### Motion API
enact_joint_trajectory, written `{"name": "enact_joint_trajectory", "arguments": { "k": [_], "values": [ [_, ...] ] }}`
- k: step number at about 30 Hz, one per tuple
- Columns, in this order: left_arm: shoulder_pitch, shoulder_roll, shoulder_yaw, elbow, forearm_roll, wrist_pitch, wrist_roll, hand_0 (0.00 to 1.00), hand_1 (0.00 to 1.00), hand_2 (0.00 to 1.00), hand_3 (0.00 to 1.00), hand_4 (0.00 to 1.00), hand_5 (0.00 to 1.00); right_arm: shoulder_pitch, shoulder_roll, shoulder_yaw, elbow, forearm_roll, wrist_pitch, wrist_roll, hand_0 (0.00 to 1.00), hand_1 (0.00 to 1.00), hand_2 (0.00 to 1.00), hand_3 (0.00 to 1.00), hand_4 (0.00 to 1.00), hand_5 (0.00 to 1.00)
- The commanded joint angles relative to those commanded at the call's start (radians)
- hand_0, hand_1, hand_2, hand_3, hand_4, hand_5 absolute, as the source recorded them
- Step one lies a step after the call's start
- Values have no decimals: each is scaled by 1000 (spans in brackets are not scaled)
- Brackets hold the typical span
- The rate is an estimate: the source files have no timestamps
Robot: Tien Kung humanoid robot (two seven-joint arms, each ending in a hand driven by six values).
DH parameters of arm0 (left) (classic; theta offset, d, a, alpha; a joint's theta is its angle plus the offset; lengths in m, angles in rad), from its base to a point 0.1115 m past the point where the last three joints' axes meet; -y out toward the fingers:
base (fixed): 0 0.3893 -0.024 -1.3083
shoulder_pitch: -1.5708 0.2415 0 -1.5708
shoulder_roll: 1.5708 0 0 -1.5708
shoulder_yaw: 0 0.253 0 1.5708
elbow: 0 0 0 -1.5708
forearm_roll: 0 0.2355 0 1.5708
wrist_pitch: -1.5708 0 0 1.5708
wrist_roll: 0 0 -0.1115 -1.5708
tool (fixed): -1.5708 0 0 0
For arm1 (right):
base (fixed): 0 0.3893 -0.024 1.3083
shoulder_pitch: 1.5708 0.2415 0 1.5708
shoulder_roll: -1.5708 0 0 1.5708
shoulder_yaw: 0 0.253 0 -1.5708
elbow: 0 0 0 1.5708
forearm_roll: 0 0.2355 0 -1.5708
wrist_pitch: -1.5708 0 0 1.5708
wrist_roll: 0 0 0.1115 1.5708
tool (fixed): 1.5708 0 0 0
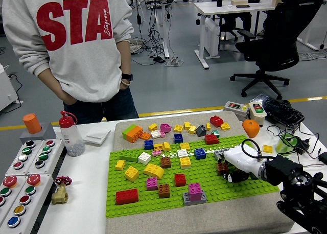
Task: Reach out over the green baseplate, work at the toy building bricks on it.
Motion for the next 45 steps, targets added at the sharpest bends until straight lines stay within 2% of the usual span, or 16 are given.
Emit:
{"name": "enact_joint_trajectory", "arguments": {
  "k": [15,21,28,37,45],
  "values": [
    [-5,-3,-1,0,2,0,1,657,620,625,436,355,998,1,-17,11,27,3,-20,6,639,540,533,540,429,340],
    [1,-5,-1,0,2,0,2,658,623,627,437,353,998,-8,-26,17,65,-2,-19,0,636,540,534,541,422,334],
    [7,-6,-5,-1,8,1,4,658,623,627,437,356,998,-27,-67,36,204,-37,-39,-31,656,569,565,553,381,298],
    [13,-5,-11,-1,14,4,5,657,623,627,436,354,998,-71,-122,63,404,-71,-47,-86,662,572,570,554,380,299],
    [20,-7,-16,-2,22,4,8,657,623,629,437,354,998,-129,-160,57,584,-121,-82,-129,663,575,574,554,378,301]
  ]
}}
